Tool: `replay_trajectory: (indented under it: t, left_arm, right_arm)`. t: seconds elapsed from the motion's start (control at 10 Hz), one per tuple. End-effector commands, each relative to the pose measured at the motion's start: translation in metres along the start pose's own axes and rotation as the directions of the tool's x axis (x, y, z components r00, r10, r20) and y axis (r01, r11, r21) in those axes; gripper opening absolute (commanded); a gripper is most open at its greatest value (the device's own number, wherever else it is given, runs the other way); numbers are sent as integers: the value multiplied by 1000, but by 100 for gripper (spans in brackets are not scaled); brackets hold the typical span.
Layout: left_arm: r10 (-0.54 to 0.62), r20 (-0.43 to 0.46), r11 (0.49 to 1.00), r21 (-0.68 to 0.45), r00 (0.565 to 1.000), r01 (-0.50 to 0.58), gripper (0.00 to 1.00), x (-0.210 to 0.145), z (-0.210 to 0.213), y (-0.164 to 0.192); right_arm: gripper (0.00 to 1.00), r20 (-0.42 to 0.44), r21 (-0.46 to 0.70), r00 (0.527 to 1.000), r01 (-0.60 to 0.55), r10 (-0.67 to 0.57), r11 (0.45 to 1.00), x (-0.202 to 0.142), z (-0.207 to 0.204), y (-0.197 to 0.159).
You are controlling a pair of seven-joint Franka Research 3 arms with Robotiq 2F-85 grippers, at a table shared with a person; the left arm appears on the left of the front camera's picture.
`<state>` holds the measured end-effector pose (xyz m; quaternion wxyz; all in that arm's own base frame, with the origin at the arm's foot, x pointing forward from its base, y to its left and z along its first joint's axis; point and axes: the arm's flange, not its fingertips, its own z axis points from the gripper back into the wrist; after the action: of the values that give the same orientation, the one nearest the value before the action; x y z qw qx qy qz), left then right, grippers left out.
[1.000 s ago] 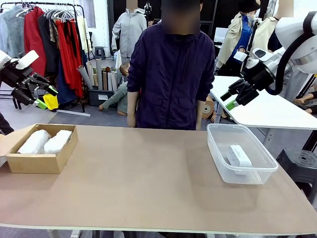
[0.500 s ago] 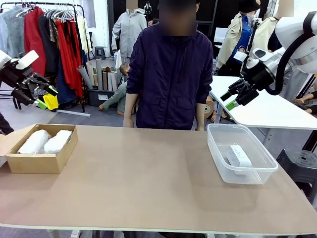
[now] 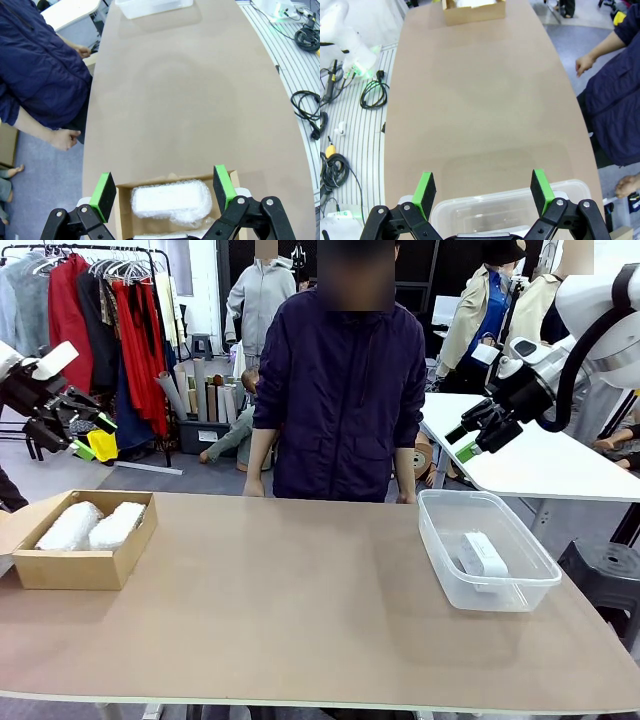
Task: Separate and place wrapped and unwrapped clocks.
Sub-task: If the picked Digital clock is wrapped, place it in the Package Box ; if not, place it in the Organizing box.
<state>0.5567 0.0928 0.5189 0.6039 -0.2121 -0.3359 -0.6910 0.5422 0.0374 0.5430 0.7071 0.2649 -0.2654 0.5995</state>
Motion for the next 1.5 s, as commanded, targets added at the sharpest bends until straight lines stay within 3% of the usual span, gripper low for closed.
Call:
replay_trajectory:
  t: [0.0, 1.4]
  left_arm:
    - [-17, 1, 1000, -1, 1000, 17, 100, 0, 1, -1]
    - [-17, 1, 1000, -1, 1000, 17, 100, 0, 1, -1]
  right_arm:
    - [100, 1, -5, 1000, 12, -12, 1000, 3, 1, 1]
    - [100, 1, -5, 1000, 12, -12, 1000, 3, 1, 1]
